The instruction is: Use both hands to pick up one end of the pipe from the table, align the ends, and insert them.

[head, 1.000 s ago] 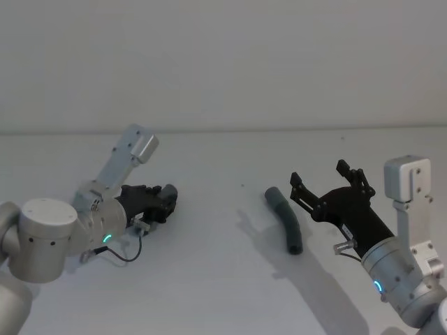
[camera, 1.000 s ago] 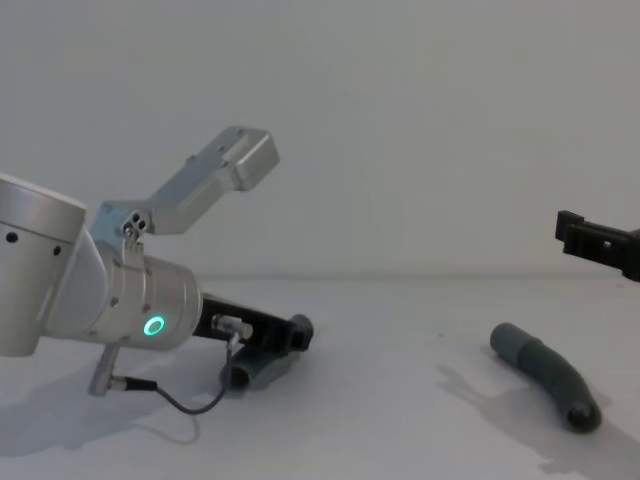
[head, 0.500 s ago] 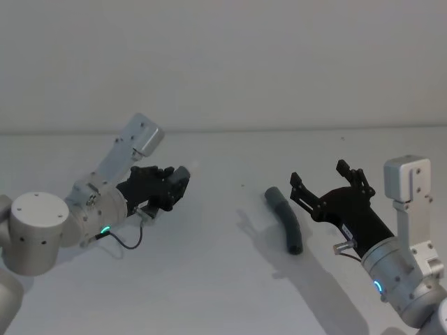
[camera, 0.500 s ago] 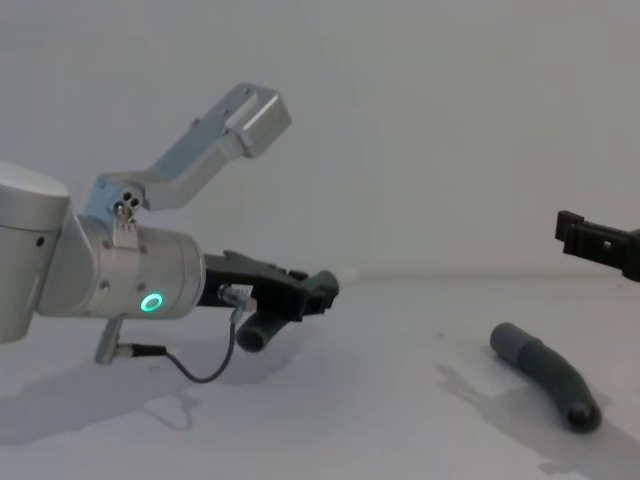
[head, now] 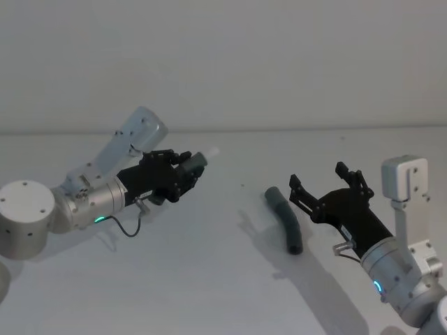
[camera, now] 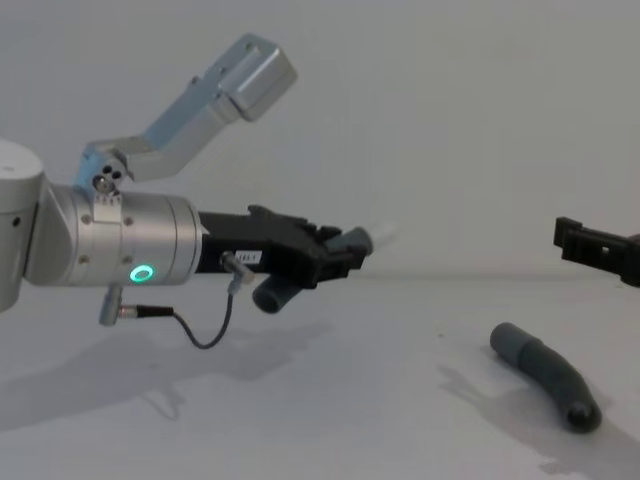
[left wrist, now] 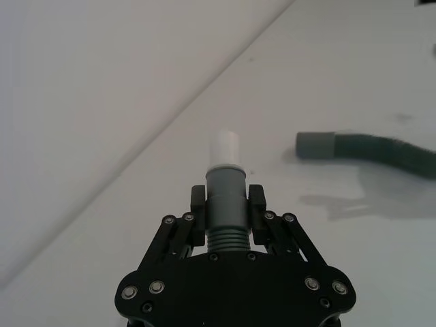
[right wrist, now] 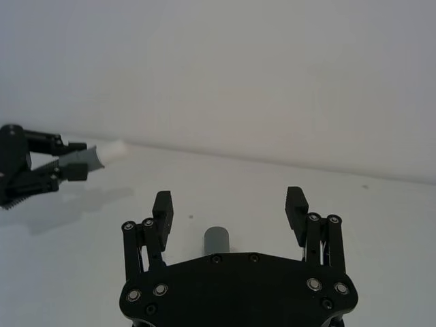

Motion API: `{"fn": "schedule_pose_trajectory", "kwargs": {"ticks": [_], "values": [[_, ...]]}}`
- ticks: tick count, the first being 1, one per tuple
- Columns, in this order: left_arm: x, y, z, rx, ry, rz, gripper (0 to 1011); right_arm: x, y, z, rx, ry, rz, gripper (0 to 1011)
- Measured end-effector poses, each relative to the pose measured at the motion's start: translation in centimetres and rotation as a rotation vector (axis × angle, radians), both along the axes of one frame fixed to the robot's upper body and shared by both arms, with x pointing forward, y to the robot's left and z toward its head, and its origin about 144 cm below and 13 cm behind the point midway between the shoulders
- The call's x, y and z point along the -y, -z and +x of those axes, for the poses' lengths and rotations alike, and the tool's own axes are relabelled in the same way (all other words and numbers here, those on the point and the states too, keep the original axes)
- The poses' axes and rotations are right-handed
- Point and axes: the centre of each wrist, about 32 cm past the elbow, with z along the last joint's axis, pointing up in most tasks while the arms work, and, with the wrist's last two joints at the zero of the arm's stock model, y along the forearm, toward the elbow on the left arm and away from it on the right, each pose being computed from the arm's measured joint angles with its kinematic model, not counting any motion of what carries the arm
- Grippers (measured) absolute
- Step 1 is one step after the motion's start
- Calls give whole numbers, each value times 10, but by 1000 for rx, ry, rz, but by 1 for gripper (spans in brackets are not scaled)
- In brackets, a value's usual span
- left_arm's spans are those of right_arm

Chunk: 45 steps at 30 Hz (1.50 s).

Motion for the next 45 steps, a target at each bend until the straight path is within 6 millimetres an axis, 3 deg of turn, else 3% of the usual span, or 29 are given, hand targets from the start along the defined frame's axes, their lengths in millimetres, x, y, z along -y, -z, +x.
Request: {"fn": "schedule_pose_trajectory", "kwargs": {"ticks": [22, 34, 45], "values": [[-20, -21, 23, 205, 338, -5, 331, -8, -25, 23, -233, -40, -110, 1002], [-25, -27, 28, 254, 411, 1, 331, -16, -40, 47, -352, -81, -200, 1002], [-27, -30, 30, 274, 439, 5, 331, -17, -42, 58, -409, -82, -223, 1002]]}}
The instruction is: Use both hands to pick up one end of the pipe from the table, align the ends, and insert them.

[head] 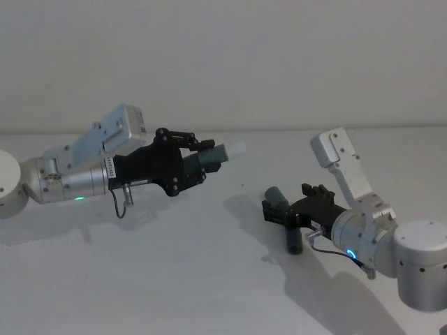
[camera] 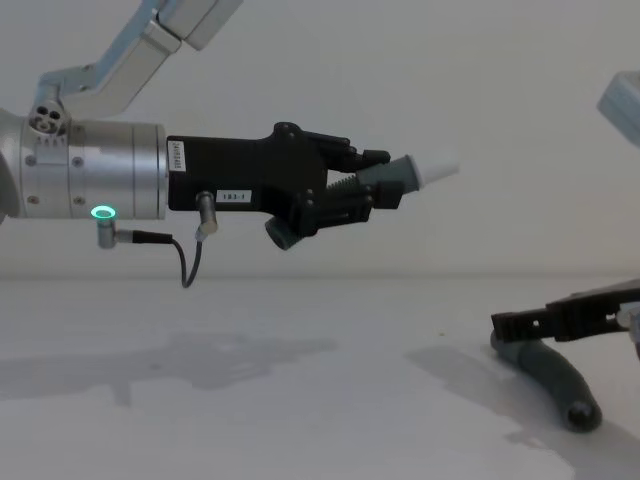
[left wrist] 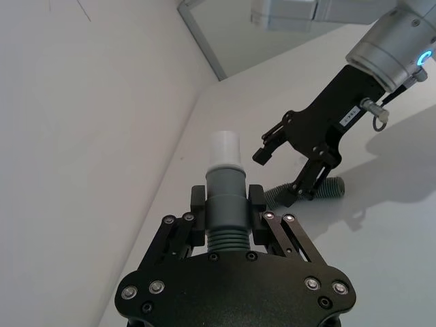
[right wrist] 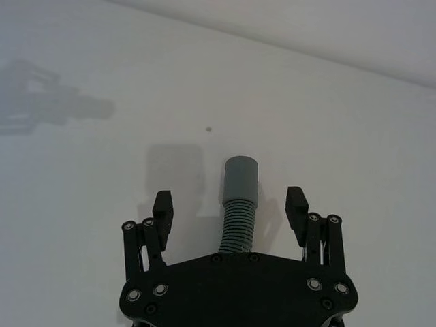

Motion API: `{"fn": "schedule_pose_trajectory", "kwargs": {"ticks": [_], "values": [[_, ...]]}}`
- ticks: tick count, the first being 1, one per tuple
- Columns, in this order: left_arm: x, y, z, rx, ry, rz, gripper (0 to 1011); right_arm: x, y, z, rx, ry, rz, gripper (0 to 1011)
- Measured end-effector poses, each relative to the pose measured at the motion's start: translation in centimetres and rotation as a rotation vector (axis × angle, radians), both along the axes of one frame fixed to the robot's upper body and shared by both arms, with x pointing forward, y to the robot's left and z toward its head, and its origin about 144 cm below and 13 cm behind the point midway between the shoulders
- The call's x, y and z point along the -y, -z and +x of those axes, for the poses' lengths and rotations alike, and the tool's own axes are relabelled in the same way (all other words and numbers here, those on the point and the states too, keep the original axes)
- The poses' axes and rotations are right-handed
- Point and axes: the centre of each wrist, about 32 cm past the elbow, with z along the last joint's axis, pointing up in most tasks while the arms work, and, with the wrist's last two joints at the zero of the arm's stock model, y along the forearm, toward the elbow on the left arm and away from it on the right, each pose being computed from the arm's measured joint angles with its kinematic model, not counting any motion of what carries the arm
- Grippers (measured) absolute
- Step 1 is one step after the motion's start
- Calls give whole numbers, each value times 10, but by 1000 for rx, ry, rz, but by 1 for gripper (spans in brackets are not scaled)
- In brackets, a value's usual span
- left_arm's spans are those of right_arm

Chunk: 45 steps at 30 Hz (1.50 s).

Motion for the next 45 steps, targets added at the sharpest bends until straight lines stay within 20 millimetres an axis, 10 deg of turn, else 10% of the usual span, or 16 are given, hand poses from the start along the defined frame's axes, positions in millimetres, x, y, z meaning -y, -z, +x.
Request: {"fn": "schedule_pose_trajectory", "kwargs": {"ticks": [45], "values": [[-1, -2, 1, 13, 17, 2, 331, 9, 19, 37, -123, 11, 21, 934]]}}
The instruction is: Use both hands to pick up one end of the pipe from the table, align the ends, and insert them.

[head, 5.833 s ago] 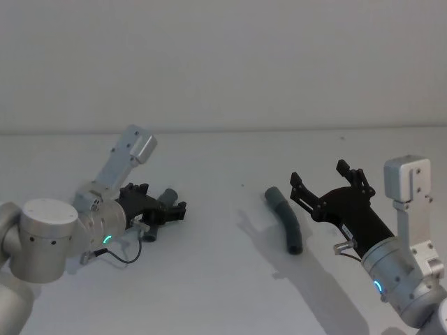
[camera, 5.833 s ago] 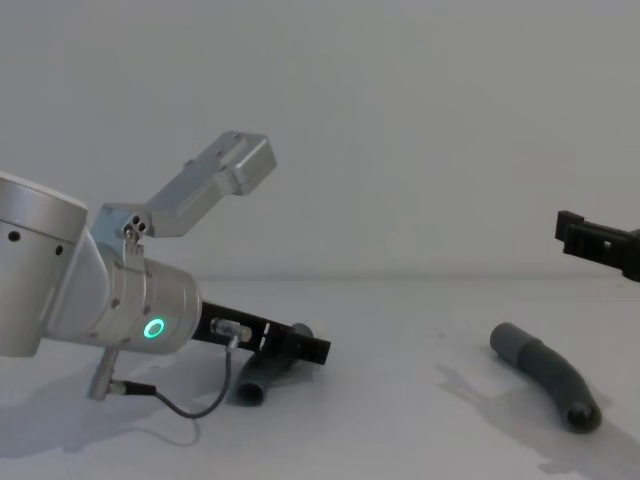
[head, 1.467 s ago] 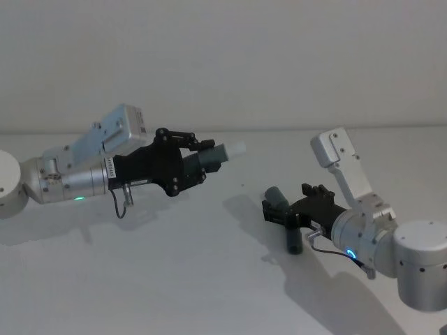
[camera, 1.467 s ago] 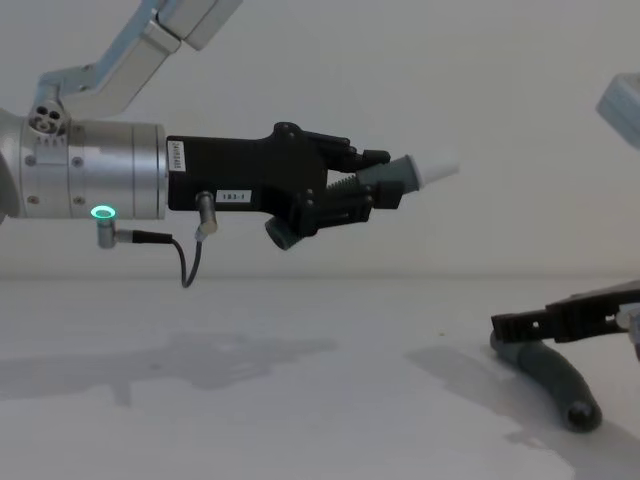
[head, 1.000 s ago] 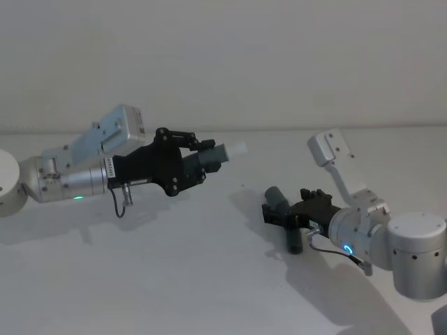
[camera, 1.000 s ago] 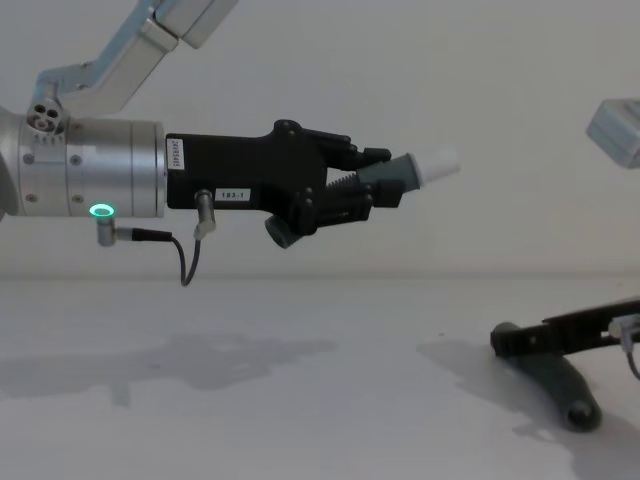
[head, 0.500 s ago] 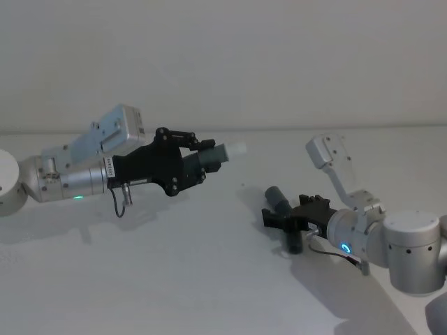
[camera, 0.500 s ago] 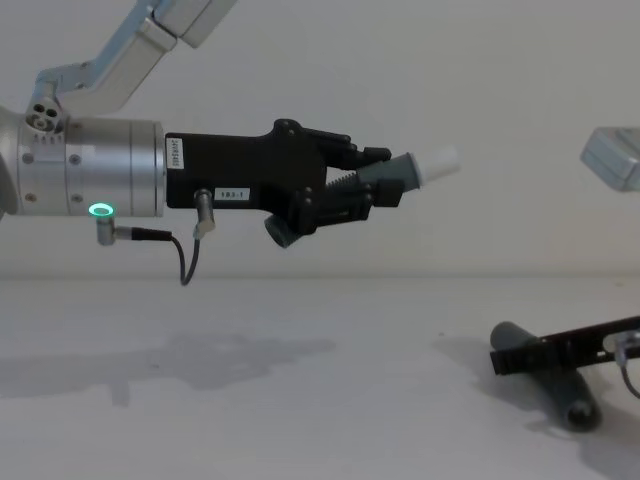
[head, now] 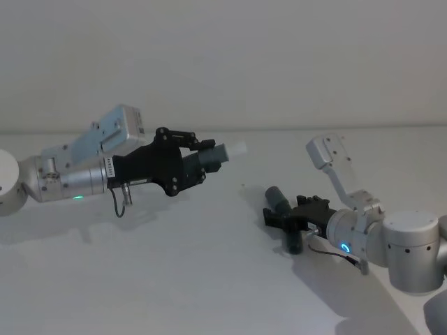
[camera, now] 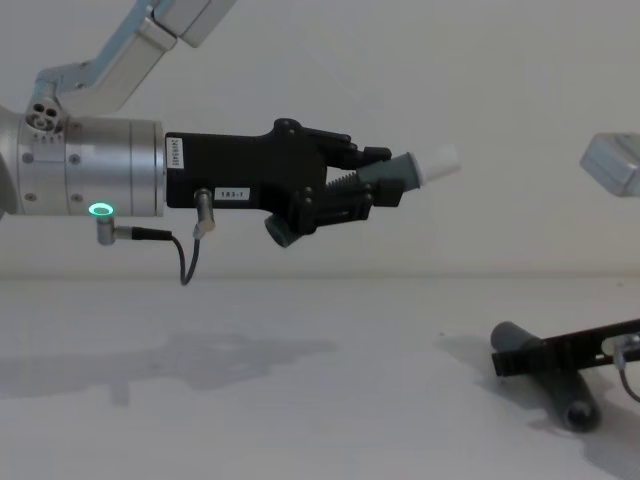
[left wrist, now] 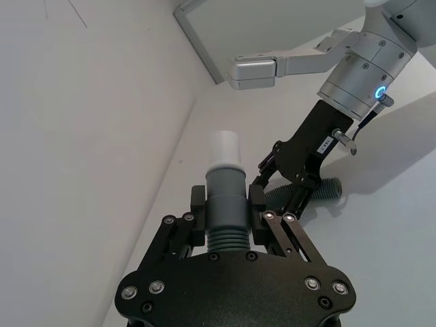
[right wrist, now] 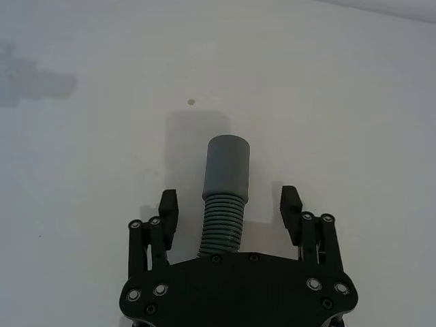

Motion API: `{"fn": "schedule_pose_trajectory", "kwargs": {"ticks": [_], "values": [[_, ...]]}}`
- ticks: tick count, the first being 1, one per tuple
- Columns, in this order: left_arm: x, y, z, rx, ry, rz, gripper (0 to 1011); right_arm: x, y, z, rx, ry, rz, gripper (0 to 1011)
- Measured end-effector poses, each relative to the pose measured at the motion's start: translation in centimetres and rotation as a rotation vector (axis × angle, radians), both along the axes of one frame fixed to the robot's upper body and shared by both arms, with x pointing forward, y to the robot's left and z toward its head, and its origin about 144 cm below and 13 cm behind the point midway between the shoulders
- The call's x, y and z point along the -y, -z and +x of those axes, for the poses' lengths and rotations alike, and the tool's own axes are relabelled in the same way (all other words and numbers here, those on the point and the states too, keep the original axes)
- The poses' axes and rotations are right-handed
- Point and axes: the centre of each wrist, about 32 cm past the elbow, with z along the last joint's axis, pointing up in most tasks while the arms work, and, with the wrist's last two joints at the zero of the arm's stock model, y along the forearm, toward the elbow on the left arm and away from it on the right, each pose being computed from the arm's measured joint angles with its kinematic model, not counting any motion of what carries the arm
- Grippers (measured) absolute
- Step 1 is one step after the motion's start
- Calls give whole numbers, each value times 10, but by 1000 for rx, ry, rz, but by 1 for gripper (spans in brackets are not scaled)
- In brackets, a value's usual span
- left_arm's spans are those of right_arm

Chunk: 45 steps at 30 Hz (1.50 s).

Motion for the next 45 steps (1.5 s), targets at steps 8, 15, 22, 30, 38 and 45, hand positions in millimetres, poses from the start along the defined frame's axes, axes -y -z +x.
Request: {"fn": "schedule_pose_trajectory", "kwargs": {"ticks": [8, 15, 22, 30, 38, 45], "values": [[0, 0, 0, 0, 0, 0, 331, 0, 1, 1, 3, -1, 1, 719], [0, 0, 0, 0, 0, 0, 331, 1, 1, 1, 3, -1, 2, 496], [0, 0, 0, 0, 0, 0, 331, 1, 1, 1, 4, -2, 3, 304], [0, 0, 0, 0, 0, 0, 331, 2, 0, 2, 11, -14, -7, 267], [0, 0, 0, 0, 0, 0, 331, 7, -6, 2, 55, -68, -46, 267], [0, 0, 0, 0, 0, 0, 331, 14, -16, 5, 118, -146, -106, 267]]}}
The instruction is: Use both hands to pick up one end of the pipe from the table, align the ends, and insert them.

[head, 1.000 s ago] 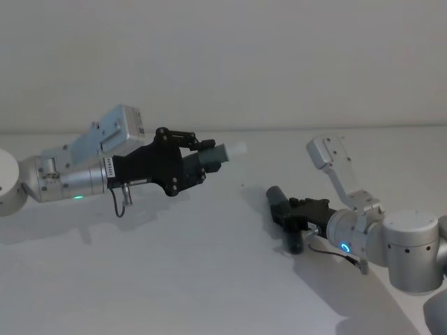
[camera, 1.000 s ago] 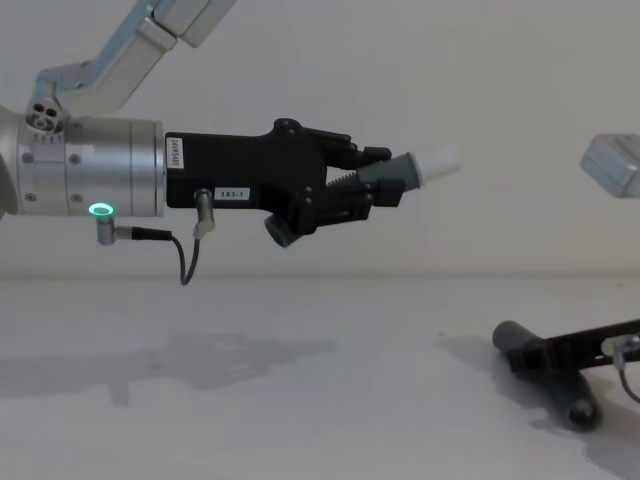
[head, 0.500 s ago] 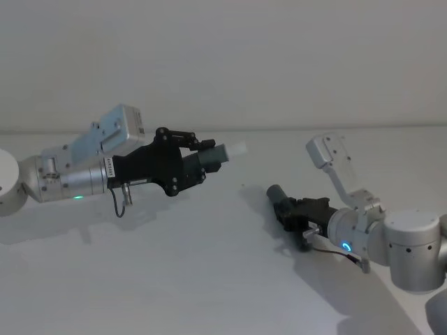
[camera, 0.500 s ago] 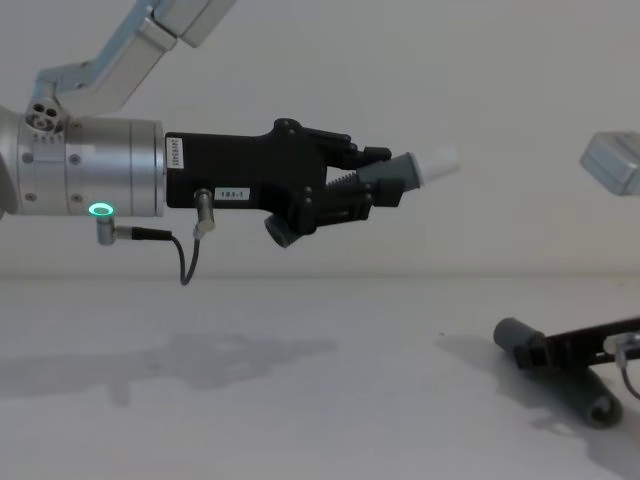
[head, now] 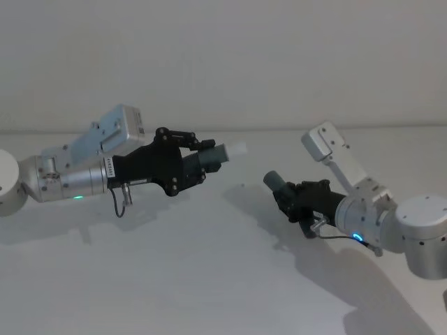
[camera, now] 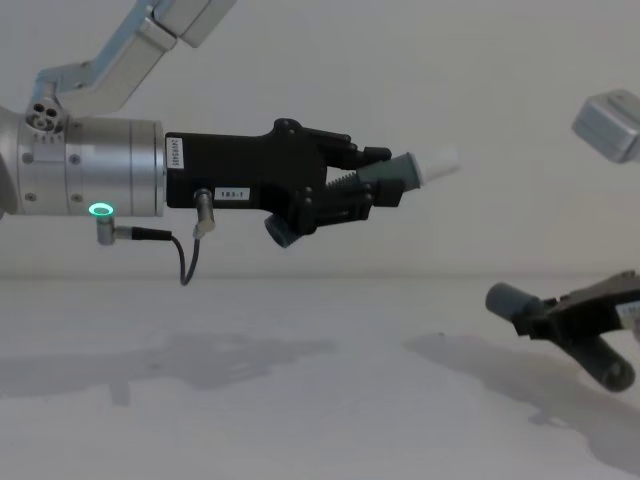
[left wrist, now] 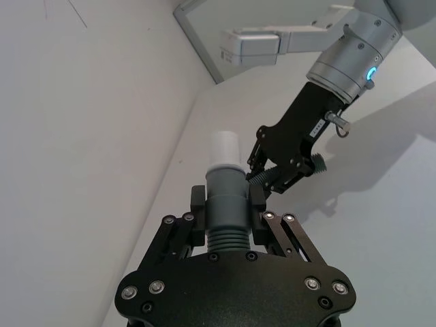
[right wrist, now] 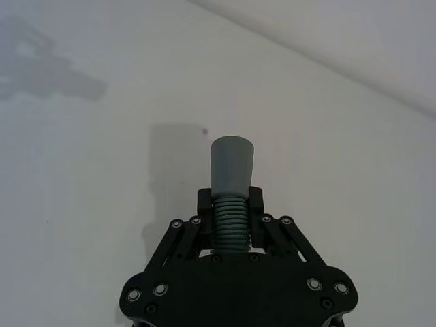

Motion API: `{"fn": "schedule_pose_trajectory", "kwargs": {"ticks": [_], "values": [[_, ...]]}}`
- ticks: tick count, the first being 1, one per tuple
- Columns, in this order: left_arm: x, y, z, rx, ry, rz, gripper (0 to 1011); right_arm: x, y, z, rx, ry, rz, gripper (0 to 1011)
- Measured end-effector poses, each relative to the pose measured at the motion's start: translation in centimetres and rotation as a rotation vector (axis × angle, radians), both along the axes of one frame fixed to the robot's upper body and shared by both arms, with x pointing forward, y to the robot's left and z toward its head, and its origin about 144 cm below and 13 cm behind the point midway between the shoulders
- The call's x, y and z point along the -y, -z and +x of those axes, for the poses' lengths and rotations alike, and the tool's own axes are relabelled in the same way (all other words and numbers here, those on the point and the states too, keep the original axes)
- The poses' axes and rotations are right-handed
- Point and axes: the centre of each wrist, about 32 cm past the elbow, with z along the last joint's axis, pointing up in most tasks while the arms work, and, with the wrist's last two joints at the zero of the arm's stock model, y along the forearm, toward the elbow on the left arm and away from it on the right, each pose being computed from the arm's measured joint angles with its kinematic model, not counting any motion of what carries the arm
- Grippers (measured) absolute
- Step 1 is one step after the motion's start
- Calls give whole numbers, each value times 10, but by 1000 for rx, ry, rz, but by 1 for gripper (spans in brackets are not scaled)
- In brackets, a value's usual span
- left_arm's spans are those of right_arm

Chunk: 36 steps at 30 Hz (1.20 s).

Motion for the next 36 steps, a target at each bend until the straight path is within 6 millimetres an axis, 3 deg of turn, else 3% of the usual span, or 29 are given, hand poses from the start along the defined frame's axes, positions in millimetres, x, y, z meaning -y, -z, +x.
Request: {"fn": "schedule_pose_trajectory", "kwargs": {"ticks": [16, 36], "values": [[0, 0, 0, 0, 0, 0, 331, 19, -30, 8, 178, -227, -170, 267], [0, 0, 0, 0, 0, 0, 331, 51, -82, 20, 479, -538, -427, 266]]}}
